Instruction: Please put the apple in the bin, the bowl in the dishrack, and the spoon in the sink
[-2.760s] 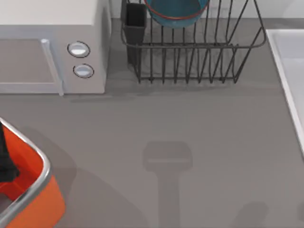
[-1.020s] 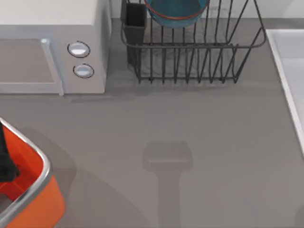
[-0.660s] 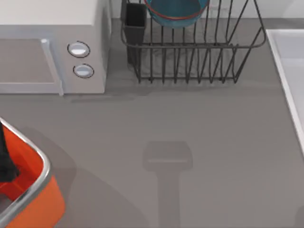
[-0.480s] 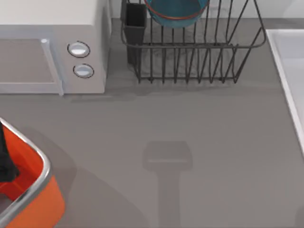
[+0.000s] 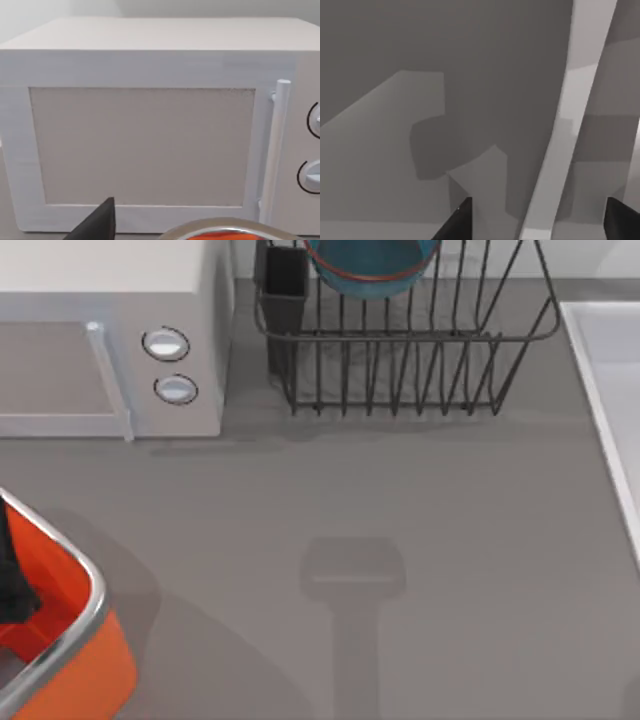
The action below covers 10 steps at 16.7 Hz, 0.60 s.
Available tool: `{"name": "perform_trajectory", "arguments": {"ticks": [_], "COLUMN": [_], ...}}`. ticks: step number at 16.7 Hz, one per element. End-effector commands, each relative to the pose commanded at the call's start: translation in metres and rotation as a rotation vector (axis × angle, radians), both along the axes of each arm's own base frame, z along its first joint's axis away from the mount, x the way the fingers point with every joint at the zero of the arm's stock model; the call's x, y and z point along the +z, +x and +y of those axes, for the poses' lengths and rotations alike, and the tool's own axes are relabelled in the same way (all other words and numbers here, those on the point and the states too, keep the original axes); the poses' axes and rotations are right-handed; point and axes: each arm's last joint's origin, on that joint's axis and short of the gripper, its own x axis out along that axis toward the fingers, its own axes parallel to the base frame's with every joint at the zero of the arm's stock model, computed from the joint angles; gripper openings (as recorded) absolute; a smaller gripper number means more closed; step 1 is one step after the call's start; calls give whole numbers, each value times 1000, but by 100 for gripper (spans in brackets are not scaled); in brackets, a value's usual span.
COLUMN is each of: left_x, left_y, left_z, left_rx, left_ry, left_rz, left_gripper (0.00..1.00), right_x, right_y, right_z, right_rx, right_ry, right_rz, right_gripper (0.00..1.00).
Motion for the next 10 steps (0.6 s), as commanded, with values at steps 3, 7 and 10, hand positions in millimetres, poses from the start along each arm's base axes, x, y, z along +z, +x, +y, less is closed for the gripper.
{"name": "perform_trajectory", "arguments": {"ticks": [3, 7, 10], "left_x": [0, 0, 0], "left_y": [0, 0, 0], "left_z": [0, 0, 0], "left_rx": [0, 0, 0], "left_ry": [0, 0, 0], "left_rz": [0, 0, 0], "left_gripper": [100, 100, 100], "right_x": [0, 0, 25], "right_y": [0, 0, 0], "right_z": [0, 0, 0], "right_rx": [0, 0, -46], "right_ry": [0, 0, -7], "right_rz": [0, 0, 7], "right_gripper": [0, 0, 0]}}
